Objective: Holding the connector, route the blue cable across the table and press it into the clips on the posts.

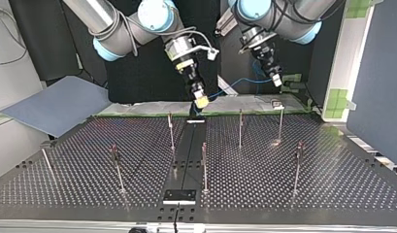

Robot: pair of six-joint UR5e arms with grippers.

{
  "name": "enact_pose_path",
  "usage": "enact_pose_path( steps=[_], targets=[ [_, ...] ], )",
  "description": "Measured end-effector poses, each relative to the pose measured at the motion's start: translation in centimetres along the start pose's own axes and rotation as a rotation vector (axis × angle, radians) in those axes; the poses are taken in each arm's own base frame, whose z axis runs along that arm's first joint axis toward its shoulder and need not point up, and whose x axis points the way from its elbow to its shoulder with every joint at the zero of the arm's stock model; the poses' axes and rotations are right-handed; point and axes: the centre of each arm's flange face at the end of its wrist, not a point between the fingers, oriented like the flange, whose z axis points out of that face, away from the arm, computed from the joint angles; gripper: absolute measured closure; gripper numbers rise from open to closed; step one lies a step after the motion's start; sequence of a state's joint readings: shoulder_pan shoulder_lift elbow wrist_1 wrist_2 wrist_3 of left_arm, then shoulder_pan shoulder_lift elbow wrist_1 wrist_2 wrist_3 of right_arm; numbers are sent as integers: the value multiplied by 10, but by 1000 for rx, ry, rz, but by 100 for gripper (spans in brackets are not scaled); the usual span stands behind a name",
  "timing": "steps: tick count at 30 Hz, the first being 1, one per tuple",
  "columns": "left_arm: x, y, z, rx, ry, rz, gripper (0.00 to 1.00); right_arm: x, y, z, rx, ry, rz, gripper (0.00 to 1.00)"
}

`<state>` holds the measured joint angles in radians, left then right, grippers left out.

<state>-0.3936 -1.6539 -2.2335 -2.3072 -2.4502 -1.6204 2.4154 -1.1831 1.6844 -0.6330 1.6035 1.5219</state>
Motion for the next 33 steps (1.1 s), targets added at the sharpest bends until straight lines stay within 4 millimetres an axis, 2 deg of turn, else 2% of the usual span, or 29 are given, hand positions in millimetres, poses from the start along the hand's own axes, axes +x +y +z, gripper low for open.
enact_pose_path(
  steps=[10,17,23,27,33],
  targets=[
    [-43,-6,2,39,-23,-42,100,-1,-11,9,28,-56,4,100],
    [-78,-4,6,31,-47,-81,100,15,-16,18,38,-67,-3,100],
    [-101,2,4,34,-55,-84,100,32,-24,25,52,-67,-2,100],
    [-111,6,3,42,-54,-81,100,45,-33,29,65,-66,4,100],
    [-111,-2,15,62,-46,-75,100,62,-41,34,78,-66,10,100]
  ],
)
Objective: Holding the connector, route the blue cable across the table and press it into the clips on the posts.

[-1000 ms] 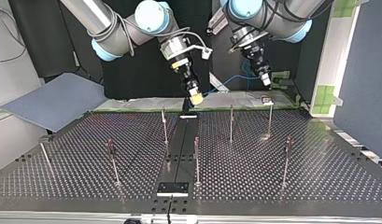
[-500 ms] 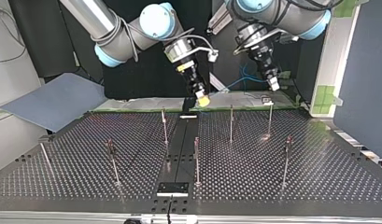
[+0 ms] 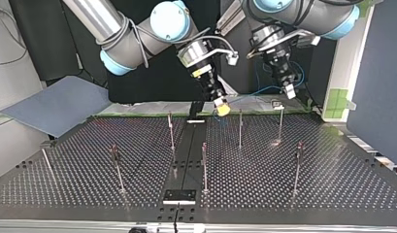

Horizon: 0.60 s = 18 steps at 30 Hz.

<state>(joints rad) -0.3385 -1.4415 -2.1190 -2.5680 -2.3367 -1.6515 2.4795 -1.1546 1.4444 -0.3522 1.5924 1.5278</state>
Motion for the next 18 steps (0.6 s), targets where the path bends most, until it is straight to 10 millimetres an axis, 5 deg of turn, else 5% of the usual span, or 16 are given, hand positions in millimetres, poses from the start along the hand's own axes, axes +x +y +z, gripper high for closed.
enact_pose_path(
  steps=[7,18],
  targets=[
    [1,-9,21,7,-6,-11,100,21,2,8,-1,-1,14,100],
    [-34,7,47,1,-71,-35,100,49,10,20,11,-10,40,100]
  ],
)
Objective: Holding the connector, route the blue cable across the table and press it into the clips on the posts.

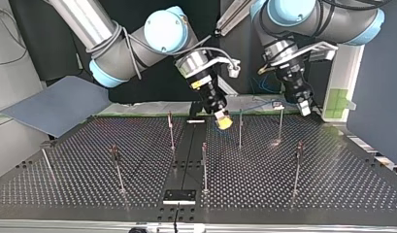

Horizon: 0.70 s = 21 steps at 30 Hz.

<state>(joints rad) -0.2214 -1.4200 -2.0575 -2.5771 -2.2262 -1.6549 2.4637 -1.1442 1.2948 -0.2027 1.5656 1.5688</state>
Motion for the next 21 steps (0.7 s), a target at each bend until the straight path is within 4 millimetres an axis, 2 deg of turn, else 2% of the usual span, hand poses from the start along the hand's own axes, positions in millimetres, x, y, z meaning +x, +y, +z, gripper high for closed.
enact_pose_path(
  steps=[4,9,14,21],
  targets=[
    [0,6,13,1,-6,7,100,1,-1,6,9,-15,3,100],
    [11,11,32,2,-2,11,100,4,0,15,11,-19,7,100],
    [13,16,56,7,-22,-5,100,8,1,27,10,-14,10,100],
    [13,10,77,46,-26,-7,100,13,2,42,9,-2,10,100]
  ],
)
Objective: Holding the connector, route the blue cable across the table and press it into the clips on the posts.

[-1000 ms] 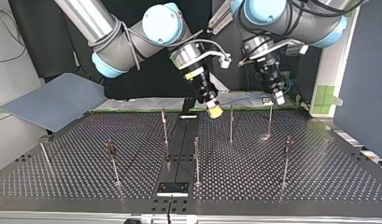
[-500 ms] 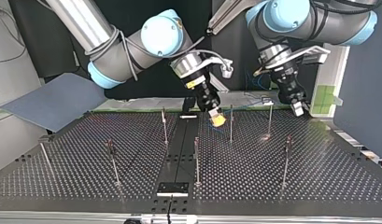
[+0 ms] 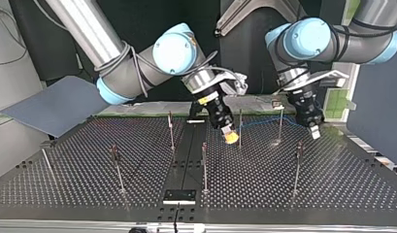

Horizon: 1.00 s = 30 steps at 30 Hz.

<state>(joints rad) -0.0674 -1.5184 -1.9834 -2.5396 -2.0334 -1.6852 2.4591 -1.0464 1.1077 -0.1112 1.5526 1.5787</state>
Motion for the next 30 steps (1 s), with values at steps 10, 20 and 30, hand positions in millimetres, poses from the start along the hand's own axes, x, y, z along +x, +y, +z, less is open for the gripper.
enact_pose_path(
  steps=[10,20,30],
  targets=[
    [4,-1,18,58,-20,-25,100,-3,3,11,-1,8,0,100],
    [3,6,37,104,-41,-41,100,-14,6,17,-1,-5,0,100],
    [0,12,53,154,-61,-61,100,-9,5,24,2,13,-1,100]
  ],
)
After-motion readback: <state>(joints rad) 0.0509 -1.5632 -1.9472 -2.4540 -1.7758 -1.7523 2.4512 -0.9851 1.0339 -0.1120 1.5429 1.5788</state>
